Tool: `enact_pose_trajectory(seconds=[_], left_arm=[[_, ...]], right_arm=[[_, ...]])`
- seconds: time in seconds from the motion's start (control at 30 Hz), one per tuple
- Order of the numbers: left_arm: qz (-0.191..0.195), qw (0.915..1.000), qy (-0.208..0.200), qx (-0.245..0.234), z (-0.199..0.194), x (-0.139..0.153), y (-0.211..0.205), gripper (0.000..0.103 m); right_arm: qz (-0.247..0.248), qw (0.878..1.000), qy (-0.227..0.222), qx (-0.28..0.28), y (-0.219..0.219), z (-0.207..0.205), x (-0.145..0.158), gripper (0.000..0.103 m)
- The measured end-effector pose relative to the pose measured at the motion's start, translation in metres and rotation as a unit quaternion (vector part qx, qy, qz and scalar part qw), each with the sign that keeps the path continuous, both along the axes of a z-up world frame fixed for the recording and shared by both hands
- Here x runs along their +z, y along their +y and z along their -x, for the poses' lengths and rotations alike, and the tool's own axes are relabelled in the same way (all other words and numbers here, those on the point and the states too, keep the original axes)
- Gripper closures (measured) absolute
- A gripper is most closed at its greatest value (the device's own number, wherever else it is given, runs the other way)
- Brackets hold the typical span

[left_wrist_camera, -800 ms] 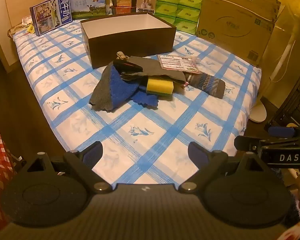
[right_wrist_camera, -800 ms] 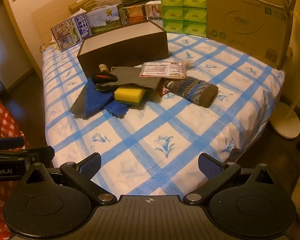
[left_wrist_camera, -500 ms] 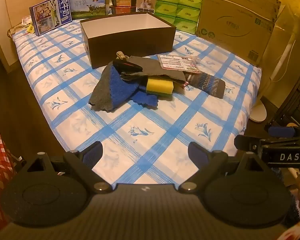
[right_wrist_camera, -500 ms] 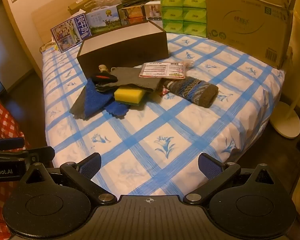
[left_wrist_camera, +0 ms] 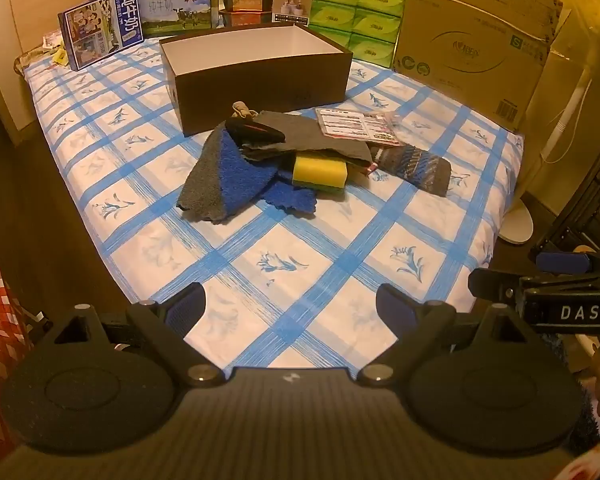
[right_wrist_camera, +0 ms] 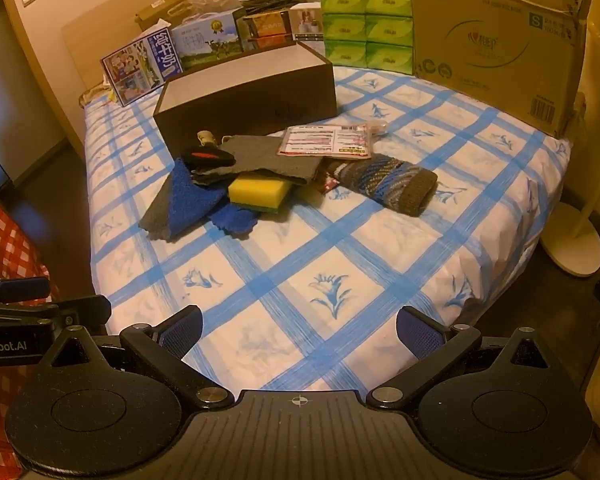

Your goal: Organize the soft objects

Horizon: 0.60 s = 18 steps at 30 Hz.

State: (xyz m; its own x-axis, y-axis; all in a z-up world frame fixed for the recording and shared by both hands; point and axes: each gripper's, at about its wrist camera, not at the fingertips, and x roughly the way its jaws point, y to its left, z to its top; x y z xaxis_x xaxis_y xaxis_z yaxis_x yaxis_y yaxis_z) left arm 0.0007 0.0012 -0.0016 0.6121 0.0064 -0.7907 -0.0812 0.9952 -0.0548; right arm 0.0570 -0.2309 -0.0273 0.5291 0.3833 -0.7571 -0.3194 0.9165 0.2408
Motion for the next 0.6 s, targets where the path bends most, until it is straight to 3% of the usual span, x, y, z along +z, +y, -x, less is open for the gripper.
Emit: enact_pose_trajectory(seconds=[0.6], left_arm=[[0.000, 1.0000, 0.001, 0.000, -0.0008, -0.0019, 0.0003, 0.012]], right_arm=[[-0.001, 1.000, 0.000, 0.000, 0.0000, -0.0015, 0.0001, 0.000]])
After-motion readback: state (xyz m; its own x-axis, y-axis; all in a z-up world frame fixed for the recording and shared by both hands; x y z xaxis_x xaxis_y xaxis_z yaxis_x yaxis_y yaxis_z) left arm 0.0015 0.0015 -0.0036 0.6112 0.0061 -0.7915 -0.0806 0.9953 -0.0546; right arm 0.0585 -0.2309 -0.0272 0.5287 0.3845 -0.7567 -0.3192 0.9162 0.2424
